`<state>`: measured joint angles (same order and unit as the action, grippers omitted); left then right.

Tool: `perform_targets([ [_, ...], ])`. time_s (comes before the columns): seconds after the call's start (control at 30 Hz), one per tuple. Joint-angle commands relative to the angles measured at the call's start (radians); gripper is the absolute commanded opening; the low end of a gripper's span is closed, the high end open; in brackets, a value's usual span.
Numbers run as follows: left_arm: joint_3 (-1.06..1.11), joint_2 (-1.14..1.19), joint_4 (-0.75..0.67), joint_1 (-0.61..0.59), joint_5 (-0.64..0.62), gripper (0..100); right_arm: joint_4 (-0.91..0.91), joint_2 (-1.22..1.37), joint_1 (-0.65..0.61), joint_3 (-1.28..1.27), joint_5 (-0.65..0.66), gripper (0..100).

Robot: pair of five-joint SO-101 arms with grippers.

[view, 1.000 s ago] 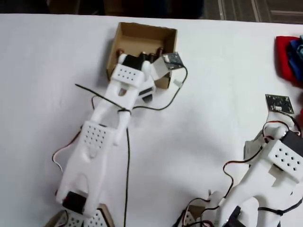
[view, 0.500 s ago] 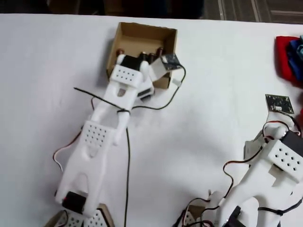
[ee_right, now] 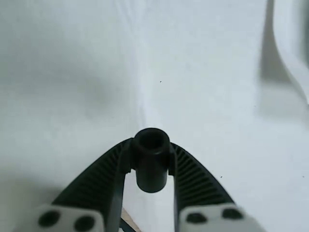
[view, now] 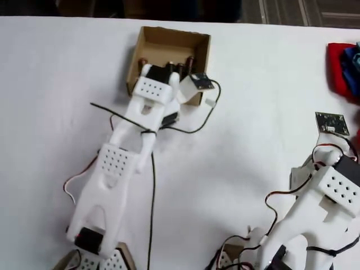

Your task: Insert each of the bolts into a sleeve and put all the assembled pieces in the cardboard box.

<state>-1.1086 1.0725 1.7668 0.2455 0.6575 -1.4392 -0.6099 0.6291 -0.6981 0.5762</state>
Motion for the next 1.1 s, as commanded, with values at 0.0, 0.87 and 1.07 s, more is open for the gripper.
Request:
perform_targets([
  [0.0,0.137,-0.175,0.023,0.055,-0.071,2,0.008,-0.036,-0.001,0.003,-0.002,2.0],
  [0.87,0.328,-0.221,-0.138,0.146,-0.077,16,0.008,-0.036,-0.065,0.003,-0.068,2.0],
  [1.07,0.328,-0.221,-0.147,0.147,-0.078,2,0.008,-0.036,-0.064,0.003,-0.068,2.0],
])
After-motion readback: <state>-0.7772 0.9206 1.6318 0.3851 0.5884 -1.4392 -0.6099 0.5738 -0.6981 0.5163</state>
